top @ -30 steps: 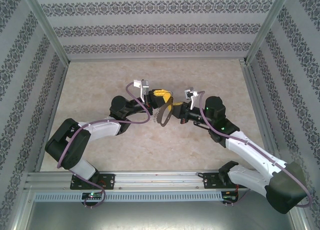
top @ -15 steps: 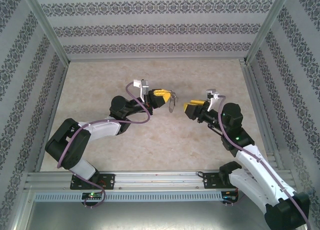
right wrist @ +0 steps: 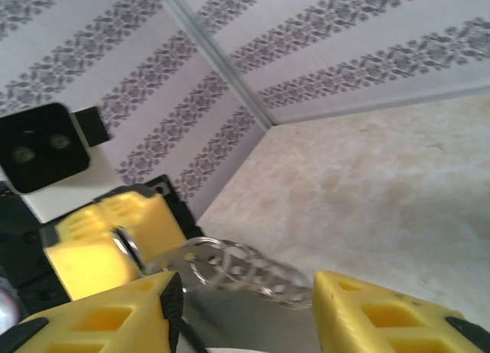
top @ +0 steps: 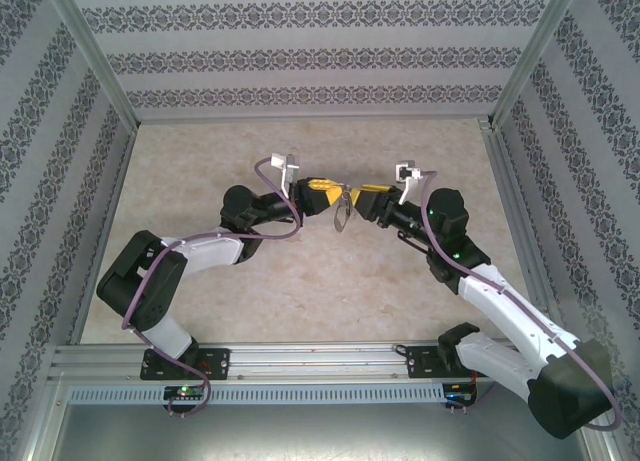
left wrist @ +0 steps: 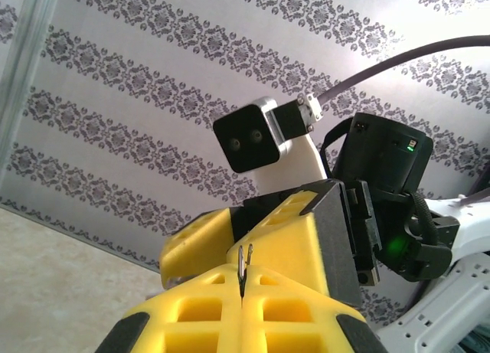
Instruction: Put the keys on the keyring
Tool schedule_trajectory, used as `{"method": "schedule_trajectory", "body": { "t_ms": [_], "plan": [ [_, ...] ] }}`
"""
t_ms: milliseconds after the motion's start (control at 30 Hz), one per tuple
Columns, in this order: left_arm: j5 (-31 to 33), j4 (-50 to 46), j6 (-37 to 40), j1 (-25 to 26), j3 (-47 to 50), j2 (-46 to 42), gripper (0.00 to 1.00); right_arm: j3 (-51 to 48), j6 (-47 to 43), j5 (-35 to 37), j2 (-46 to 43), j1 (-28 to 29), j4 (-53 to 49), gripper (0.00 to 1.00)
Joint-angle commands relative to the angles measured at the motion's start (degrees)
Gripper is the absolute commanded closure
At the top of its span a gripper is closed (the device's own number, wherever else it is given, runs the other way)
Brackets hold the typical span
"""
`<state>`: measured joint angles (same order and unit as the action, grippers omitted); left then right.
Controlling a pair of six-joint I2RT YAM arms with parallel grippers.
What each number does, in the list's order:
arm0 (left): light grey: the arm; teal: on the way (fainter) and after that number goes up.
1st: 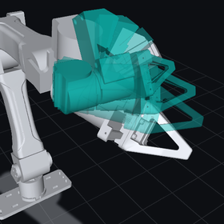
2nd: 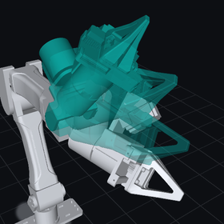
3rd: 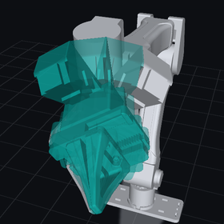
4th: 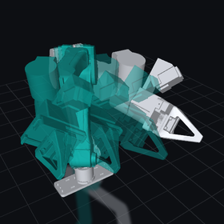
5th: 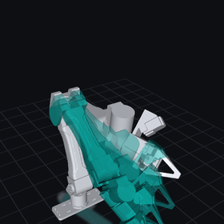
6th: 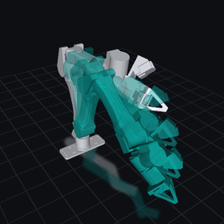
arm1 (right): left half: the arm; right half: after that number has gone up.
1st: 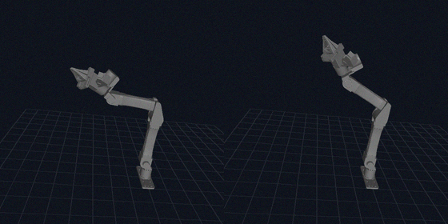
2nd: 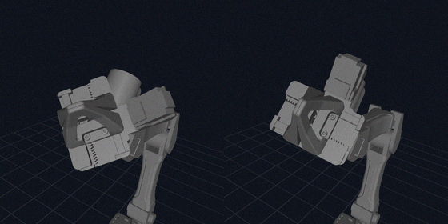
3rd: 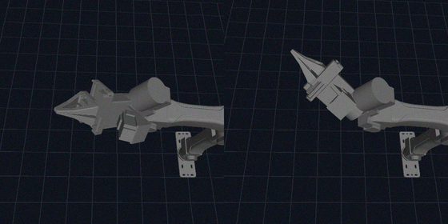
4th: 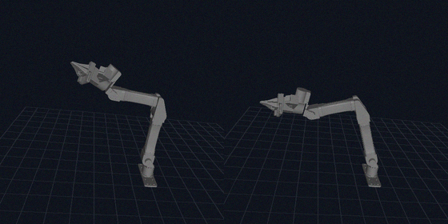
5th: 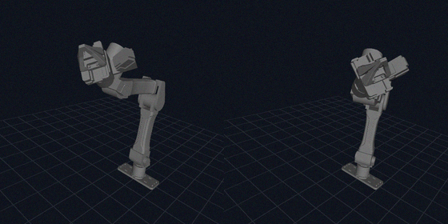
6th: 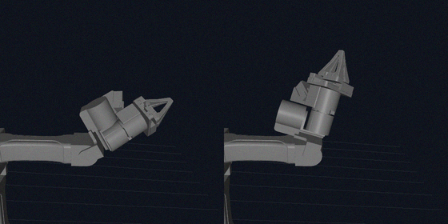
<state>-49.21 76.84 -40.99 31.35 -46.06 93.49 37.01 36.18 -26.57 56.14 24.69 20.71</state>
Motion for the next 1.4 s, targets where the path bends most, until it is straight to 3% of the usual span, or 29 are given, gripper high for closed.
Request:
{"method": "schedule_trajectory", "body": {
  "t_ms": [0,467,1167,1267,1367],
  "plan": [
    [-2.65,4.81,-3.67,-1.09,-2.34,0.81,1.0,1.93,0.86,-1.8,0.55,0.8,6.05,0.53],
    [-2.15,4.81,-5.26,-1.49,-2.52,0.9,1.0,1.07,2.73,-2.48,0.0,2.74,11.2,0.6],
    [-2.28,4.86,-7.08,-1.56,-2.99,0.99,1.0,1.65,2.93,-5.65,4.0,4.4,14.26,0.91],
    [-2.37,4.81,-7.43,-1.55,-3.13,1.1,1.0,2.01,3.01,-6.13,4.44,4.49,14.97,1.0],
    [-2.45,4.81,-7.61,-1.51,-3.12,1.18,1.0,2.27,2.97,-6.35,4.73,4.57,15.37,1.0]
  ]
}}
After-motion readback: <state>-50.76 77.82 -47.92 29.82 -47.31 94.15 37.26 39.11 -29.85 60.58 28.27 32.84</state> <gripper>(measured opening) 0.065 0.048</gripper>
